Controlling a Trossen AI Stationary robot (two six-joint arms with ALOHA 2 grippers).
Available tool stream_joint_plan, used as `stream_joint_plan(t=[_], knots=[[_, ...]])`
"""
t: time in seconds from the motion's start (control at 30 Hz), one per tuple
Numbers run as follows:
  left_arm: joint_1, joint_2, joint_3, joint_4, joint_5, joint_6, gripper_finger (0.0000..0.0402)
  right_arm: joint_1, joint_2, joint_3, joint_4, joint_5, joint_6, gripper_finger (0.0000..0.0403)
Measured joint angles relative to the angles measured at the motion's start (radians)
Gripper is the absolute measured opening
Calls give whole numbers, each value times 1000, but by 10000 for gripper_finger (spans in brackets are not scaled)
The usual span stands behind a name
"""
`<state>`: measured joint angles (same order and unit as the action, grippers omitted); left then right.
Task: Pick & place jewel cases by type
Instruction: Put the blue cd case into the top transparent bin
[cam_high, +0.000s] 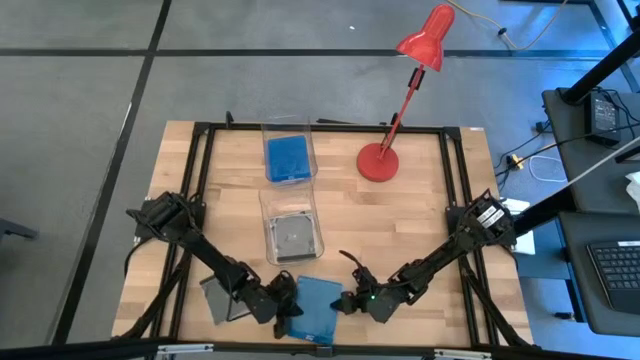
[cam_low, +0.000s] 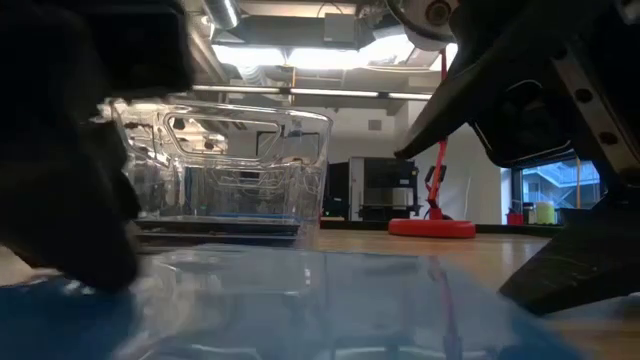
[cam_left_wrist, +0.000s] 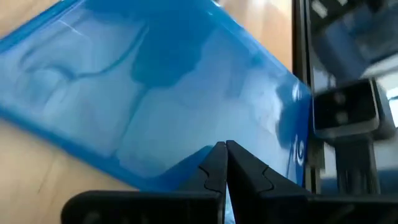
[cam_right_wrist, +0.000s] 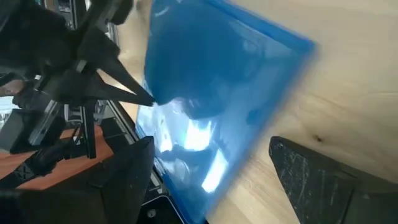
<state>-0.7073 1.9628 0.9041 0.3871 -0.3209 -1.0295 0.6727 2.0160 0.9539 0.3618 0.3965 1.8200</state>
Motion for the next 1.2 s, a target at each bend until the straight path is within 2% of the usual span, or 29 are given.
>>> stream_joint_plan(t=[0.2,0.3,0.43,0.63,0.83,0.97,1.2], knots=[[-20,-87,0,-138,3,192,2,2,0,0,-20,-2,-1,326],[-30,-89,-1,-216,51,291,3,0,0,0,-22,-3,-9,326],[-45,-95,33,-324,133,310,3,0,0,0,-25,-6,-19,326],[-65,-138,102,-477,98,381,3,0,0,-1,-24,-7,-19,326],[-78,-172,172,-755,131,285,2,1,0,-2,-22,-7,-19,326],[-80,-141,179,-753,248,212,2,1,0,-2,-19,-7,-21,326],[-61,-59,180,-636,208,168,2,2,1,-3,-14,-7,-23,326]])
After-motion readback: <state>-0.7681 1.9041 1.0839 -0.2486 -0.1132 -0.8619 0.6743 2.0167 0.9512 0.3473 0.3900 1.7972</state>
